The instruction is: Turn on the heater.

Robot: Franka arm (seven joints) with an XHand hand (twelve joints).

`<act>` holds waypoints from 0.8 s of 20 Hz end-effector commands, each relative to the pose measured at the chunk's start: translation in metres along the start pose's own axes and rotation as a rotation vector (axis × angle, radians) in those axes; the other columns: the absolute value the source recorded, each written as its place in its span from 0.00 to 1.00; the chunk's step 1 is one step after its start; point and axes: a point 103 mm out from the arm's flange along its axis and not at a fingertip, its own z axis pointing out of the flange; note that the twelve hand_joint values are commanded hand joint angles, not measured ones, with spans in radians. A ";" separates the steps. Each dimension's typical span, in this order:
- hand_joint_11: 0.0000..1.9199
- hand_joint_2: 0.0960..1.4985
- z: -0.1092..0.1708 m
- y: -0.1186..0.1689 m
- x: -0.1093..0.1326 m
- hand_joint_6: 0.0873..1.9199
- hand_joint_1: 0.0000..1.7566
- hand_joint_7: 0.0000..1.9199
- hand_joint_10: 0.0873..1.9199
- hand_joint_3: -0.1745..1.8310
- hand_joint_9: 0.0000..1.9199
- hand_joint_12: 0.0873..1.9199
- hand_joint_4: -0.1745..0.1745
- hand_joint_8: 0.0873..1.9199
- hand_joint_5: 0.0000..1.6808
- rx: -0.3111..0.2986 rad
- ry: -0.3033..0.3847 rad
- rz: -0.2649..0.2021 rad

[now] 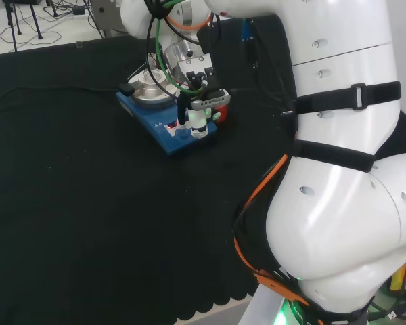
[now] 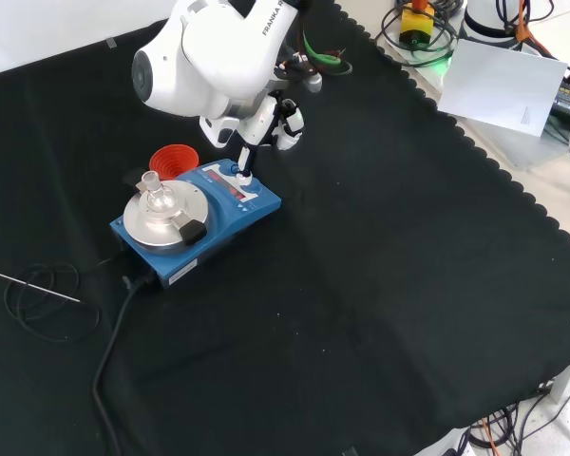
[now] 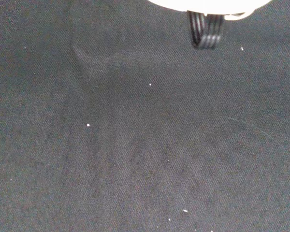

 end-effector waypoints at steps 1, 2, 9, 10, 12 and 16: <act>0.89 0.39 0.000 -0.002 0.000 0.00 0.85 0.87 0.95 0.62 0.94 0.70 0.43 1.00 0.18 0.001 0.003 -0.007; 0.89 0.39 -0.002 -0.005 0.001 0.00 0.85 0.87 0.95 0.62 0.94 0.70 0.43 1.00 0.18 -0.008 0.000 -0.013; 0.89 0.39 -0.027 -0.036 0.000 0.00 0.85 0.87 0.95 0.62 0.94 0.70 0.43 1.00 0.19 -0.053 0.014 -0.035; 0.89 0.38 -0.030 -0.038 0.000 0.00 0.85 0.87 0.95 0.62 0.94 0.70 0.42 1.00 0.19 -0.058 0.014 -0.033; 0.89 0.38 -0.033 -0.042 -0.002 0.00 0.85 0.87 0.95 0.63 0.94 0.70 0.42 1.00 0.19 -0.064 0.016 -0.028; 0.89 0.38 -0.036 -0.045 -0.005 0.00 0.85 0.87 0.94 0.63 0.94 0.70 0.42 1.00 0.20 -0.072 0.026 -0.025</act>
